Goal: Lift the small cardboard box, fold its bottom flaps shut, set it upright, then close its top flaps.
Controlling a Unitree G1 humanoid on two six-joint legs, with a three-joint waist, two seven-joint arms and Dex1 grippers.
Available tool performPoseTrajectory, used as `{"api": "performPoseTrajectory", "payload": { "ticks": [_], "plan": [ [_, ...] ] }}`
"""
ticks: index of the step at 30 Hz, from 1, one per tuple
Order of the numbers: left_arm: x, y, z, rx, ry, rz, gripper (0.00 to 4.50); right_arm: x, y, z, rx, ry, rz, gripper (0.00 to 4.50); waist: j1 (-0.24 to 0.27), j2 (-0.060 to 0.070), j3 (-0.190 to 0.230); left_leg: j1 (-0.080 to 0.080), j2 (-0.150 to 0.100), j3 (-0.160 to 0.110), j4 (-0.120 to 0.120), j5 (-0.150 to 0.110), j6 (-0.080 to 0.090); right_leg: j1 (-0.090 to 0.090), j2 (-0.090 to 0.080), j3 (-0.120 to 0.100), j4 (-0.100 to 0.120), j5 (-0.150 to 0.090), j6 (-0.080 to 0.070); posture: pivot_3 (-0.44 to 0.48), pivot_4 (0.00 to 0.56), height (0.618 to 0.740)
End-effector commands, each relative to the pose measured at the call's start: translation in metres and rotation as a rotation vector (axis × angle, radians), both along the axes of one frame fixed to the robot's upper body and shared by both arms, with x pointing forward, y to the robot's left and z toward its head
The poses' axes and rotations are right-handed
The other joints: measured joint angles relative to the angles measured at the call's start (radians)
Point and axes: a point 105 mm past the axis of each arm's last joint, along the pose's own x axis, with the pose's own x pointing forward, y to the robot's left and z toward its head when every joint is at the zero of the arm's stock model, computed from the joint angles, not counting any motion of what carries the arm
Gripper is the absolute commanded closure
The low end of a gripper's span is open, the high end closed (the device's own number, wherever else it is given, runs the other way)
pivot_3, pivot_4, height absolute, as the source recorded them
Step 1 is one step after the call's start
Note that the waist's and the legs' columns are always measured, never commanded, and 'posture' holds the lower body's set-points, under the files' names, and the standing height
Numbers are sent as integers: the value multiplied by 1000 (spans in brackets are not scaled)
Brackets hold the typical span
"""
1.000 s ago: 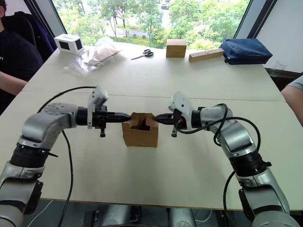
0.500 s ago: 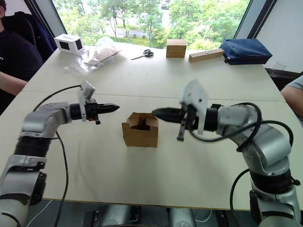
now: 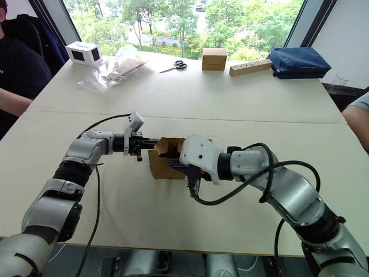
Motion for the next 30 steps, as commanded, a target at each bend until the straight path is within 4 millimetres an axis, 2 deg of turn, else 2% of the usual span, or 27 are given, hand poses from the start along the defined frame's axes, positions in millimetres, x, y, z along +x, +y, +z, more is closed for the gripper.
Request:
{"api": "performPoseTrajectory", "payload": {
  "ticks": [1, 17, 30],
  "plan": [
    [-6, -4, 17, -7, -50, -67, 4450, 1, 7, 9, 21, -69, 17, 4500, -2, 0, 0, 0, 0, 0, 0, 0, 0, 0, 0, 0, 0, 0, 0, 0, 150, 740],
    [-11, -9, 18, -27, -52, -79, 4450, 6, 17, -2, 37, -15, 44, 4500, -1, 0, 0, 0, 0, 0, 0, 0, 0, 0, 0, 0, 0, 0, 0, 0, 150, 740],
    [-9, -5, 13, -25, -51, -54, 4450, 20, 22, -11, 37, -26, 34, 4500, -1, 0, 0, 0, 0, 0, 0, 0, 0, 0, 0, 0, 0, 0, 0, 0, 150, 740]
  ]
}}
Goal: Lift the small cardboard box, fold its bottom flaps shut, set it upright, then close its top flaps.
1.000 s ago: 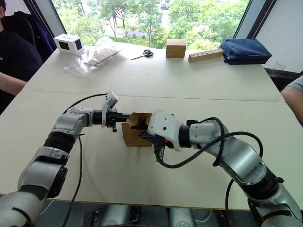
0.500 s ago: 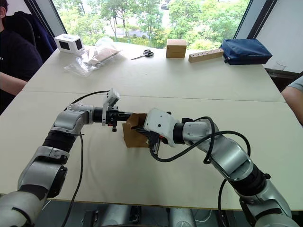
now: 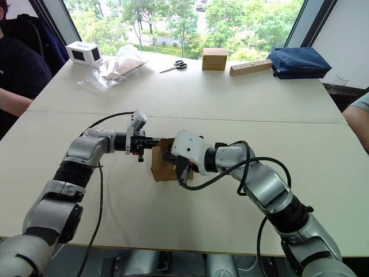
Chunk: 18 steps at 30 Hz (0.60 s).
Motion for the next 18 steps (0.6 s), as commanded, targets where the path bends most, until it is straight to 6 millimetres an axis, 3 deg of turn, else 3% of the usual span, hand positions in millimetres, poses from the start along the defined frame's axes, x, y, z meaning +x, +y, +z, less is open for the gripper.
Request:
{"api": "performPoseTrajectory", "payload": {
  "ticks": [1, 13, 18],
  "plan": [
    [1, 3, 9, -17, -37, 6, 4450, -1, 4, 6, 13, -40, 28, 4500, -1, 0, 0, 0, 0, 0, 0, 0, 0, 0, 0, 0, 0, 0, 0, 0, 150, 740],
    [-2, 2, 7, -18, -32, -2, 4450, 1, 7, -10, 29, 15, 24, 4500, -1, 0, 0, 0, 0, 0, 0, 0, 0, 0, 0, 0, 0, 0, 0, 0, 150, 740],
    [0, 4, 8, -18, -30, 16, 4450, 5, 9, -7, 40, 5, 25, 4500, -2, 0, 0, 0, 0, 0, 0, 0, 0, 0, 0, 0, 0, 0, 0, 0, 150, 740]
  ]
}}
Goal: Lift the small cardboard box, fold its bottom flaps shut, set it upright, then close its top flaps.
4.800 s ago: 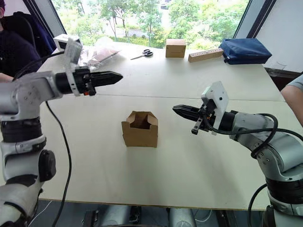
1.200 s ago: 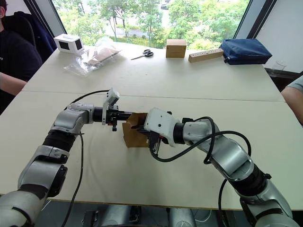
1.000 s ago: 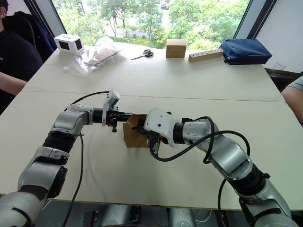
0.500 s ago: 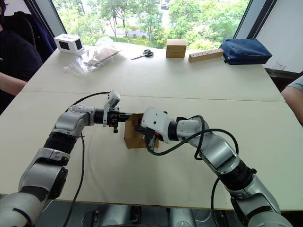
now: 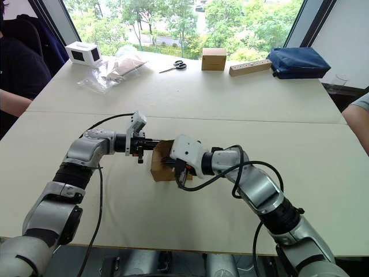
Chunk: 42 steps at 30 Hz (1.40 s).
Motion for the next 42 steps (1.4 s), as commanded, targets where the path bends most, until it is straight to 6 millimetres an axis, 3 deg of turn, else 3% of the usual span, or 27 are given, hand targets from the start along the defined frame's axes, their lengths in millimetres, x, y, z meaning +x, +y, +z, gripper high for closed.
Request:
{"api": "performPoseTrajectory", "payload": {
  "ticks": [1, 4, 8, 11, 15, 19, 23, 28, 34, 42],
  "plan": [
    [3, 5, 10, -14, -42, 25, 4450, 0, 1, 10, 12, -43, 17, 4500, 0, 0, 0, 0, 0, 0, 0, 0, 0, 0, 0, 0, 0, 0, 0, 0, 150, 740],
    [5, 16, 12, -15, -55, 72, 4450, 0, 0, 11, 14, -49, 18, 4500, -1, 0, 0, 0, 0, 0, 0, 0, 0, 0, 0, 0, 0, 0, 0, 0, 150, 740],
    [9, 39, 30, -74, -87, 200, 4450, 0, 3, 13, 29, -51, 20, 4500, -7, 0, 0, 0, 1, 0, 0, 0, 0, 0, 0, 0, 0, 0, 0, 0, 150, 740],
    [-6, 57, 51, -118, -112, 251, 4450, 0, 4, 14, 38, -49, 32, 4500, -19, 0, 0, 0, 3, -1, 0, 1, -2, 0, 0, 0, 0, 0, 0, 0, 150, 740],
    [-41, 59, 72, -160, -102, 216, 4450, 0, 5, 14, 37, -50, 39, 4500, -22, 0, 0, 0, 4, -1, -1, 1, -3, 0, 0, 0, 0, 0, 0, 0, 150, 740],
    [-80, 50, 69, -100, -66, 148, 4450, 1, 5, 14, 40, -50, 47, 4500, -18, 0, 0, 0, 3, -1, -1, 1, -3, 0, -2, 0, 0, 0, 0, 0, 150, 740],
    [-102, 35, 55, -50, -22, 98, 4450, 2, 6, 12, 42, -44, 52, 4500, -19, 0, 0, 0, 3, -1, -1, 2, -4, 0, -2, 1, 0, 0, 0, 0, 150, 740],
    [-104, 18, 37, -22, 0, 72, 4450, 3, 5, 12, 44, -44, 51, 4500, -19, 0, 0, 1, 2, -1, -1, 2, -3, 1, -1, 0, 0, 0, 0, 0, 150, 740],
    [-99, 15, 26, -3, 12, 69, 4450, 1, -1, 19, 60, -54, 39, 4500, -19, 0, 0, 2, 2, -1, -1, 2, -4, 1, -1, 0, 0, 0, 0, 0, 150, 740],
    [-93, 14, 17, 6, 18, 67, 4450, -9, -8, 61, 156, -73, 88, 4500, -19, 0, 0, 2, 2, -1, -1, 1, -2, 1, -1, 0, 0, 0, 0, 0, 150, 740]
  ]
}}
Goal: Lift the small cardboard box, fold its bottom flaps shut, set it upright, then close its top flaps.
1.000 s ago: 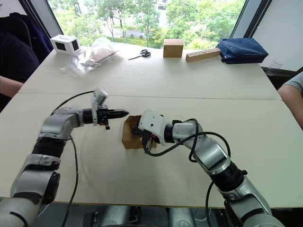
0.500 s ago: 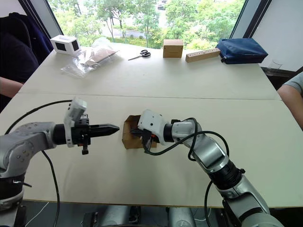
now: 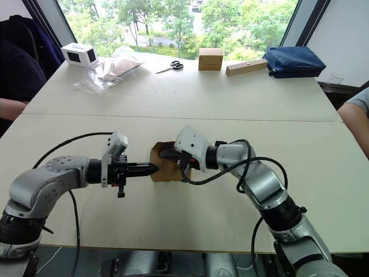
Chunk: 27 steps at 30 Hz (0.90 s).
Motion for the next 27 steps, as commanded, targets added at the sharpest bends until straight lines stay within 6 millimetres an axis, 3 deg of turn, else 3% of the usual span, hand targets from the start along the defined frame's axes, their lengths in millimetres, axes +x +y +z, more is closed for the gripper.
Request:
{"api": "performPoseTrajectory", "payload": {
  "ticks": [1, 3, 5, 8, 12, 27],
  "plan": [
    [2, -2, 1, 3, -17, -7, 4450, -8, 0, 36, 77, -48, 54, 4500, 0, 0, 0, 0, 0, 0, 0, 0, 0, 0, 0, 0, 0, 0, 0, 0, 150, 740],
    [6, -2, -1, 7, -24, 9, 4450, -1, -1, 46, 94, -71, 35, 4500, 0, 0, 0, 0, 0, 0, 0, 0, 1, 0, 0, 0, 0, 0, 0, 0, 150, 740],
    [7, -2, -1, 2, -27, 18, 4450, 19, -5, 47, 56, -131, -50, 4500, 0, 0, 0, 0, 0, 0, 0, 0, 1, 0, 0, 0, 0, 0, 0, 0, 150, 740],
    [6, -2, 0, -5, -25, 16, 4450, 47, -8, 38, -36, -199, -153, 4500, -1, 0, 0, 0, 0, 0, 0, 0, 1, 0, 0, 0, 0, 0, 0, 0, 150, 740],
    [6, -2, 0, -7, -28, 19, 4450, 58, -8, 19, -151, -223, -143, 4500, -1, 0, 0, 0, 0, 0, 0, 0, -1, 0, 0, 0, 0, 0, 0, 0, 150, 740],
    [7, 6, 6, 1, -38, 31, 4450, 20, -2, -3, -151, -110, -17, 4500, -2, 0, 0, 0, 0, 0, -1, 0, 0, 0, 0, 0, 0, 0, 0, 0, 150, 740]
  ]
}}
